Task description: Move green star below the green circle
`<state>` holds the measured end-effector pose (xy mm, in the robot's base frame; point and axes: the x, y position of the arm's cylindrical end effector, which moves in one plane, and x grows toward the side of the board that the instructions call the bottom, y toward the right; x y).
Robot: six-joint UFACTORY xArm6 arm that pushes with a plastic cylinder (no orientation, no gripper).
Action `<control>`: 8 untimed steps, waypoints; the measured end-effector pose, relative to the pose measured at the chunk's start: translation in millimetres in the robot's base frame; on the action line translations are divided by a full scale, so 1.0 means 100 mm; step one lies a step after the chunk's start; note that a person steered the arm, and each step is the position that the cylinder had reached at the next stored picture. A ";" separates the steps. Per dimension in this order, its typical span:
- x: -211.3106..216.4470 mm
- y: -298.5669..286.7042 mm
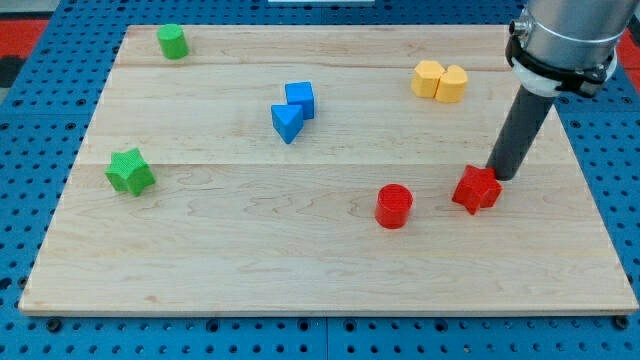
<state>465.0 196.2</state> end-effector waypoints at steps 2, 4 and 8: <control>0.44 -0.37; 1.07 -0.50; -0.05 -3.95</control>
<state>460.4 -198.4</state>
